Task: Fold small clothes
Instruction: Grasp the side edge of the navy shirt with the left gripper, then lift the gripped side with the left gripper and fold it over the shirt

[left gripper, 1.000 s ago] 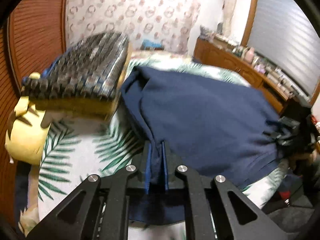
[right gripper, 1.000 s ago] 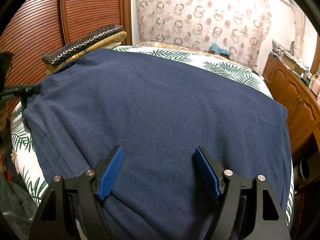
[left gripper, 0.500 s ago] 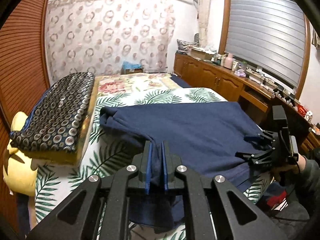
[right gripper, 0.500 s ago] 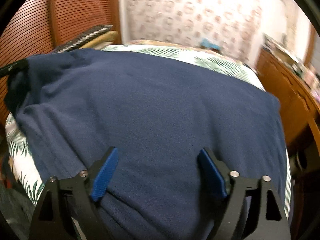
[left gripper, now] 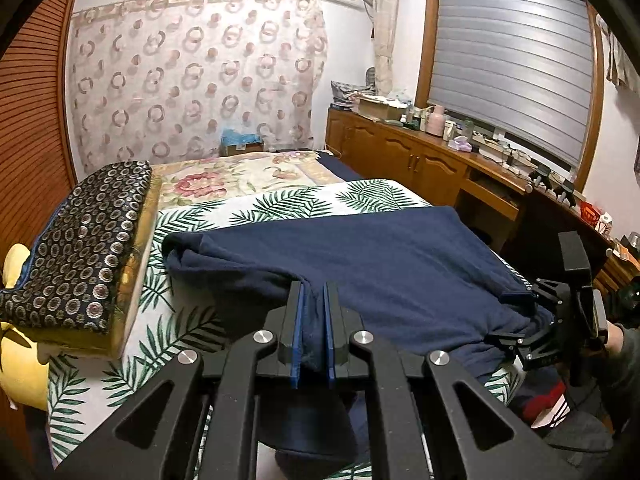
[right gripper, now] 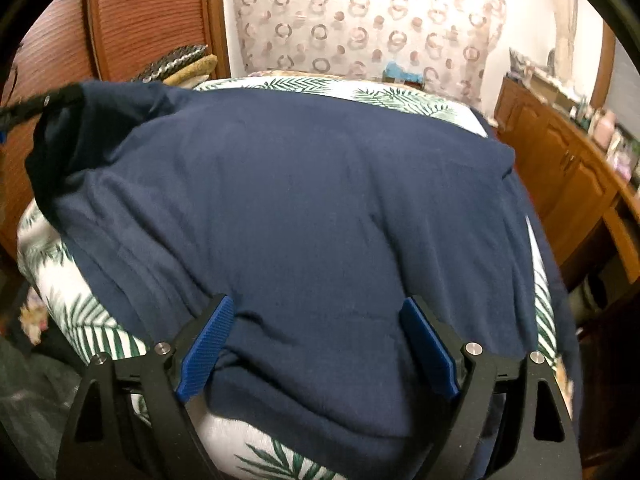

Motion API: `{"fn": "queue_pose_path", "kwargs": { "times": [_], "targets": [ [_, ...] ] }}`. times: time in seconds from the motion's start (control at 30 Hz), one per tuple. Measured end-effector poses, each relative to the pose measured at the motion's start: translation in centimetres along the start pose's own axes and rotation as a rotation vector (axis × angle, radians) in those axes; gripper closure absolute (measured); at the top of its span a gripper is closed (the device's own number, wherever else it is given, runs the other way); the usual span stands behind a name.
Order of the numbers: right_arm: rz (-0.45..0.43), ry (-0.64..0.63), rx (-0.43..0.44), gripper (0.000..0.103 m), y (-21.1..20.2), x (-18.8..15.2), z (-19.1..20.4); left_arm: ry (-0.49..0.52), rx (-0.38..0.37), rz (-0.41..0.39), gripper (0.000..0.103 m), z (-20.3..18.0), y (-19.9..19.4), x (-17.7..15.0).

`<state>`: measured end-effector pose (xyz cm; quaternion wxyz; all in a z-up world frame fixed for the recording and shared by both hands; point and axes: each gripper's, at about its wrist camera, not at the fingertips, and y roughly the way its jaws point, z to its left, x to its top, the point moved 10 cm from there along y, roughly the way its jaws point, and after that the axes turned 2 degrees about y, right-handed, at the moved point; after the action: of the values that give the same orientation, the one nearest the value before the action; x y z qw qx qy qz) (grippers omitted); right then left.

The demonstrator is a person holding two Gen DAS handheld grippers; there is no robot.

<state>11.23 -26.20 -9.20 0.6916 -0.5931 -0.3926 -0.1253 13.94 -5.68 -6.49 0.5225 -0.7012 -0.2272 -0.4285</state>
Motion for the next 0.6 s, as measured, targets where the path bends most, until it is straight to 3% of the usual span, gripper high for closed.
{"fn": "queue_pose_path", "kwargs": {
  "times": [0.3,0.6],
  "targets": [
    [-0.003,0.028,-0.004,0.015,-0.6,-0.6,0.2,0.022,-0.03,-0.01,0.093,-1.5,0.1,1.1],
    [-0.111,0.017,-0.012,0.015,-5.7,-0.2,-1.6,0.081,-0.132,-0.041,0.095,-6.7,0.8,4.3]
  ]
}}
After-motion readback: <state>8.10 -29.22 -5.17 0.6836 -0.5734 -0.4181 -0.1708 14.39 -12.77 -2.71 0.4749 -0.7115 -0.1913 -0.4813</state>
